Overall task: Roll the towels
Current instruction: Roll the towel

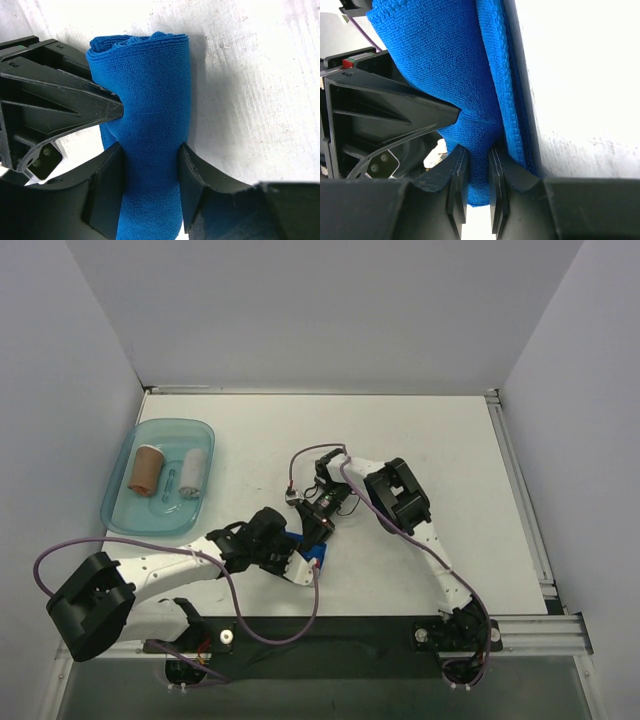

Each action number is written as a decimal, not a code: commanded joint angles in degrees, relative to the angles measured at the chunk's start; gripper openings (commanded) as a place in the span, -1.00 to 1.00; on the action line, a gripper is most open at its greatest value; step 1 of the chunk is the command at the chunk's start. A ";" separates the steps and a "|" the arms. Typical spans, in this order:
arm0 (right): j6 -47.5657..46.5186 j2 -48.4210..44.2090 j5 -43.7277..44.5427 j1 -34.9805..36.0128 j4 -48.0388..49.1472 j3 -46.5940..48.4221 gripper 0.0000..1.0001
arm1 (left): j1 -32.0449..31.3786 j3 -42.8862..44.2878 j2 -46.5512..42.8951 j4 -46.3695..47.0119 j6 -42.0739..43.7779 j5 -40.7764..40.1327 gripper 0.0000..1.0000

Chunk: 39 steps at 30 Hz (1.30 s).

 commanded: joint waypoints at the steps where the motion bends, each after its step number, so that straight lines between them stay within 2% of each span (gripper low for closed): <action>1: 1.82 1.00 12.38 -1.44 6.64 -1.55 -0.66 | -1.24 -0.22 2.93 -6.69 -3.06 2.68 -0.34; 7: 3.92 -6.02 15.19 -3.29 6.82 0.64 -0.21 | -0.10 5.83 7.59 -14.60 -10.00 5.66 -0.60; 11: 6.21 -10.16 16.68 -5.92 7.26 2.40 0.28 | 3.84 10.50 11.89 -18.91 -13.78 10.31 -0.68; 15: 7.61 -14.46 17.21 -8.91 7.69 1.44 0.30 | 12.09 16.56 16.37 -25.39 -14.67 17.00 -0.69; 18: 7.97 -18.15 16.16 -11.54 9.01 -2.59 0.26 | 15.27 22.00 20.68 -29.97 -14.14 22.53 -0.69; 23: 9.81 -25.98 13.61 -14.10 14.63 -14.87 0.18 | 21.78 30.35 30.96 -36.48 -13.62 29.74 -0.67; 28: 12.71 -31.07 11.85 -14.28 22.45 -22.19 0.16 | 26.79 40.46 43.33 -44.92 -12.39 36.59 -0.65; 34: 18.77 -33.10 12.20 -12.96 32.38 -26.85 0.22 | 31.54 48.64 53.63 -50.82 -12.21 39.42 -0.64; 39: 22.03 -34.77 14.05 -10.68 40.81 -29.49 0.23 | 32.68 50.41 56.11 -51.52 -13.70 40.65 -0.64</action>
